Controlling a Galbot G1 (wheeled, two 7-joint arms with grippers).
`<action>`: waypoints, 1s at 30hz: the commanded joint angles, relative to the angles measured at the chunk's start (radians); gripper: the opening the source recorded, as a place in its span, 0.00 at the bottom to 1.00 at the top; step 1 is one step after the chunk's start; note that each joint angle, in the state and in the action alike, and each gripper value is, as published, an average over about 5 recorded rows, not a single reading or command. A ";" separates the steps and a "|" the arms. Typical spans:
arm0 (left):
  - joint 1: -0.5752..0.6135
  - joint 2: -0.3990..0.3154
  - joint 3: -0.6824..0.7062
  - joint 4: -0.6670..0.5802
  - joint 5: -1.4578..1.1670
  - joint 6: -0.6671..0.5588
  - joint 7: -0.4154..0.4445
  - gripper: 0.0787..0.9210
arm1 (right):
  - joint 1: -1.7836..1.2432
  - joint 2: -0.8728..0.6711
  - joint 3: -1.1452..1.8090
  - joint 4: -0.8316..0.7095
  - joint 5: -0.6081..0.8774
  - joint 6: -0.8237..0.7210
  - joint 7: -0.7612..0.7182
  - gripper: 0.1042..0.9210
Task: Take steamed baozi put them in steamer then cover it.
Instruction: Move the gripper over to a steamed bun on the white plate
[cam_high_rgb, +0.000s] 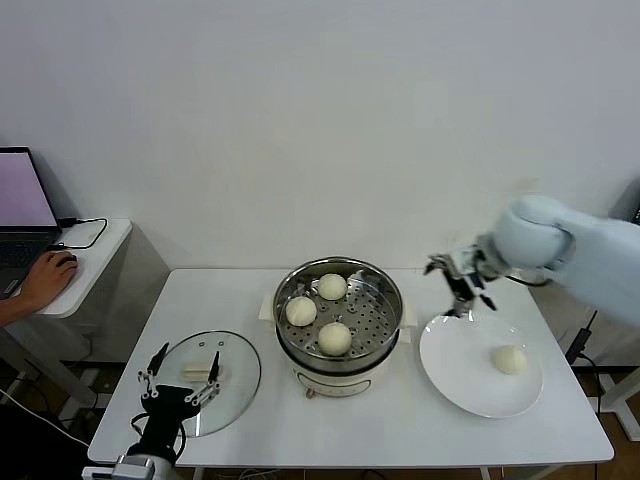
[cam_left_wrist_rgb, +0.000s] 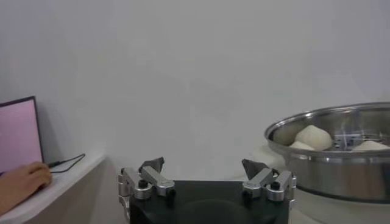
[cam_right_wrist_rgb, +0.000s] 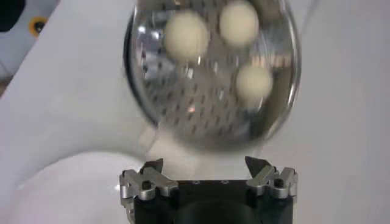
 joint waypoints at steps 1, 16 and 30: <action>0.003 0.003 0.007 0.004 0.004 0.000 0.000 0.88 | -0.523 -0.171 0.467 -0.123 -0.149 0.077 -0.049 0.88; 0.023 -0.005 0.000 0.011 0.022 0.002 0.000 0.88 | -0.792 0.054 0.722 -0.418 -0.357 0.202 -0.067 0.88; 0.032 -0.011 -0.007 0.008 0.022 0.002 0.002 0.88 | -0.788 0.153 0.717 -0.522 -0.402 0.218 -0.044 0.88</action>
